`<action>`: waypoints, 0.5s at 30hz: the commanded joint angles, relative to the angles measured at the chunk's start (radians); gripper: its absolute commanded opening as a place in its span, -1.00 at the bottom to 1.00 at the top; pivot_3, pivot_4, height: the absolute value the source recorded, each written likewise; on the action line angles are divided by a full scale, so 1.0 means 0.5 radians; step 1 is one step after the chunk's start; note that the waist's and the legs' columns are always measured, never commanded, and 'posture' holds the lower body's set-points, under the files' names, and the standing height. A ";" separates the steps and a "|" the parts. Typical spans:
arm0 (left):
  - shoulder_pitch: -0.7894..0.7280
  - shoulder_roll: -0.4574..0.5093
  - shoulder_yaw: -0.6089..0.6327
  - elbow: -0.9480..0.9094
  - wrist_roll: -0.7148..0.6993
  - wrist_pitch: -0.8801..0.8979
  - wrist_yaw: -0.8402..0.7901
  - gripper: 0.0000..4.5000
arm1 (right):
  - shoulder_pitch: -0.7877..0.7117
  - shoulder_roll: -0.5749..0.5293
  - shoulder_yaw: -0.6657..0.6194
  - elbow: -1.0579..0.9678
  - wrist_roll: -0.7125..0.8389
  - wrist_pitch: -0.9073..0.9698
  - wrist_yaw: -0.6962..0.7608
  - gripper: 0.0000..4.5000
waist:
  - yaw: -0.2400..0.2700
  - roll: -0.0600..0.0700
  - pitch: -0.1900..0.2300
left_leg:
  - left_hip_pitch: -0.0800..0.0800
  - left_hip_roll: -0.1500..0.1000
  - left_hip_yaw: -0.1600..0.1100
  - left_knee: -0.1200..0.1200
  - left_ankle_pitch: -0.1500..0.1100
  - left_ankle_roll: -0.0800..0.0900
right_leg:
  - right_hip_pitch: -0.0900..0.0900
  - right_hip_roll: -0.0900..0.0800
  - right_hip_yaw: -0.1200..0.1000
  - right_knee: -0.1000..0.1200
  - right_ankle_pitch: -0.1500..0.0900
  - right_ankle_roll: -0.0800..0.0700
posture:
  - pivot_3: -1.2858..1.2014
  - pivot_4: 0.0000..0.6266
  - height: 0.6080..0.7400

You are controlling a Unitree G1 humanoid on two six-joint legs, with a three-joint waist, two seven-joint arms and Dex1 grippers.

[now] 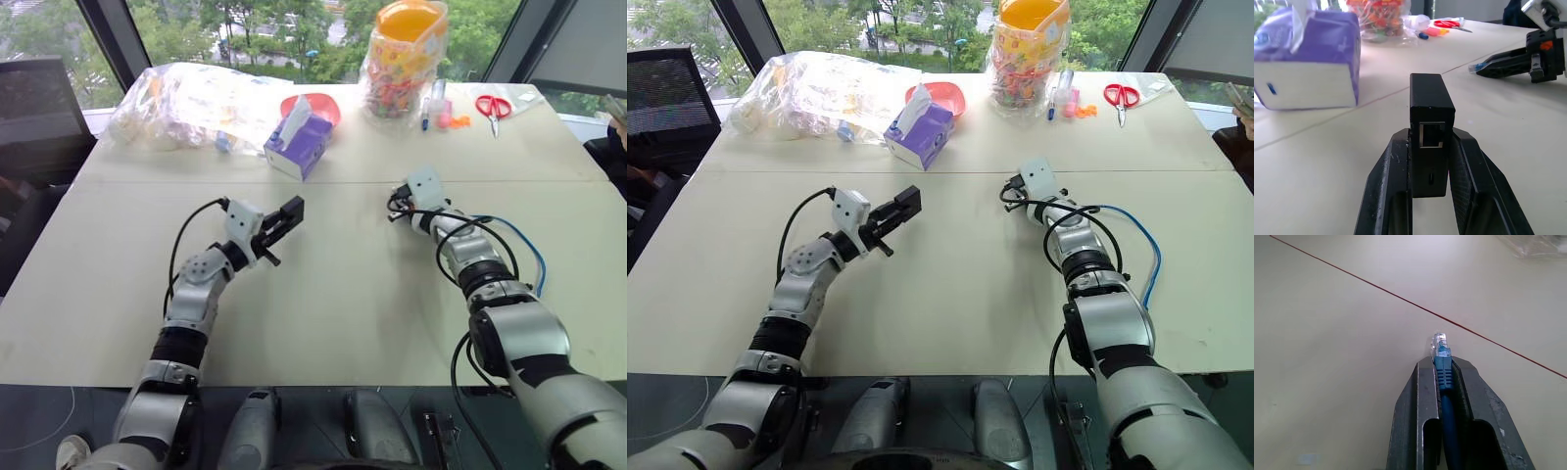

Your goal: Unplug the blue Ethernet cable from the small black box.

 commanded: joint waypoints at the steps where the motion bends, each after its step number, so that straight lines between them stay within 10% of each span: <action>1: -0.045 -0.017 0.013 0.100 0.075 -0.035 0.121 -0.81 | 0.057 -0.056 -0.042 0.040 -0.021 0.065 -0.028 -0.98 | 0.000 0.000 0.000 | 0.000 0.000 0.000 0.000 0.000 0.000 | 0.000 0.000 0.000 0.000 0.000 0.000 | 0.03 -0.52 1.00; 6: -0.058 -0.034 -0.001 0.188 0.107 0.015 0.166 -0.81 | 0.058 -0.052 -0.078 -0.001 0.003 0.099 -0.006 -0.98 | -0.002 0.001 -0.002 | 0.004 0.000 0.000 0.001 0.001 0.001 | 0.004 0.000 0.000 0.000 0.000 0.000 | 0.03 -0.52 1.00; 10: -0.037 -0.042 -0.016 0.175 0.107 0.026 0.146 -0.81 | 0.055 -0.048 -0.104 -0.027 0.009 0.121 0.010 -0.31 | -0.006 0.002 -0.003 | 0.005 0.000 0.000 0.001 0.001 0.002 | 0.005 0.000 0.000 0.001 0.001 0.000 | 0.03 -0.52 1.00; 11: -0.033 -0.044 -0.016 0.170 0.106 0.028 0.144 -0.32 | 0.055 -0.047 -0.109 -0.032 0.006 0.125 0.012 -0.05 | -0.009 0.002 -0.003 | 0.005 0.000 0.000 0.002 0.001 0.002 | 0.005 0.000 0.000 0.001 0.001 0.000 | 0.03 -0.52 1.00; 15: 0.027 -0.032 -0.007 0.088 0.086 0.061 0.111 0.49 | 0.058 -0.046 -0.135 -0.072 0.010 0.134 0.042 0.85 | -0.025 0.003 -0.004 | 0.005 0.000 0.000 0.000 0.001 0.002 | 0.004 0.000 0.000 0.001 0.001 0.000 | 0.03 -0.52 1.00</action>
